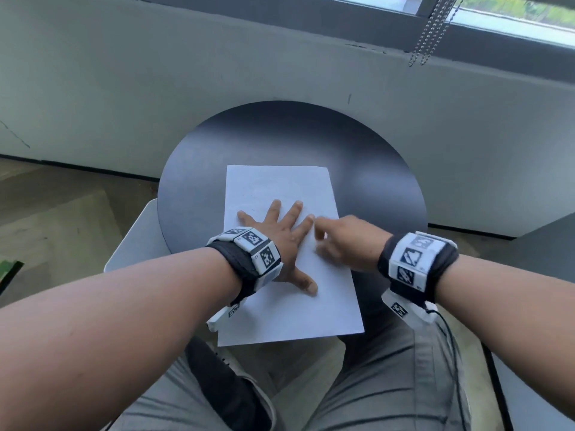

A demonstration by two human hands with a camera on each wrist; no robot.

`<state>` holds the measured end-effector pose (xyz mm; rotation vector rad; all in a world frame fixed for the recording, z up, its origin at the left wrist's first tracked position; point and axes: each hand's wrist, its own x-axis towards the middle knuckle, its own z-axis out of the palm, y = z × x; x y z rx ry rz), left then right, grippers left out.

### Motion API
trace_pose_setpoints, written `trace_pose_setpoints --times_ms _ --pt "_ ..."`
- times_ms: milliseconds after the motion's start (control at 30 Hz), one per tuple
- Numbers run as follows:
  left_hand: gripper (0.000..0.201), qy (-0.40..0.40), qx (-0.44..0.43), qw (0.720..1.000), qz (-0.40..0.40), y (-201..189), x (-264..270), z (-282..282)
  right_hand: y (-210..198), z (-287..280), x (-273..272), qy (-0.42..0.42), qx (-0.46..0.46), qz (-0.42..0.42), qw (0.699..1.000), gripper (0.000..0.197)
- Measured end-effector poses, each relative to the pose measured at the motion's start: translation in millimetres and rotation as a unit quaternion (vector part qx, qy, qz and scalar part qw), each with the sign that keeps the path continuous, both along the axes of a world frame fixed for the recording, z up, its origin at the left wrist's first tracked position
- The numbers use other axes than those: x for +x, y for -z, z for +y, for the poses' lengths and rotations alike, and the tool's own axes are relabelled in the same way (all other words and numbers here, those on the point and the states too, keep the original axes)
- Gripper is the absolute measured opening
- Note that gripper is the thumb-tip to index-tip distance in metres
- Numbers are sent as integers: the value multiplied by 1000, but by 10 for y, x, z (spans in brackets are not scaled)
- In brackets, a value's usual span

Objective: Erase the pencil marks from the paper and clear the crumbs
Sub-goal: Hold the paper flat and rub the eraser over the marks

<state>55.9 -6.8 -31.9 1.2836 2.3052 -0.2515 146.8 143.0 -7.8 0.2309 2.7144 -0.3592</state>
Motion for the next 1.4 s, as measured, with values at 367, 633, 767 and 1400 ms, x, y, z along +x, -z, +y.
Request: trace_pose_setpoints --times_ms 367,633,767,1400 --pt "140 -6 -12 1000 -1 16 -11 16 5 50 38 -12 -22 -14 1000 15" --pt "137 -6 -29 1000 4 5 -6 44 41 257 -104 69 4 28 997 13" --pt "140 -4 -37 999 12 -10 -6 93 6 342 -148 91 -43 104 989 12" --pt "142 2 -19 1000 14 21 -27 75 25 230 -29 6 47 116 992 13"
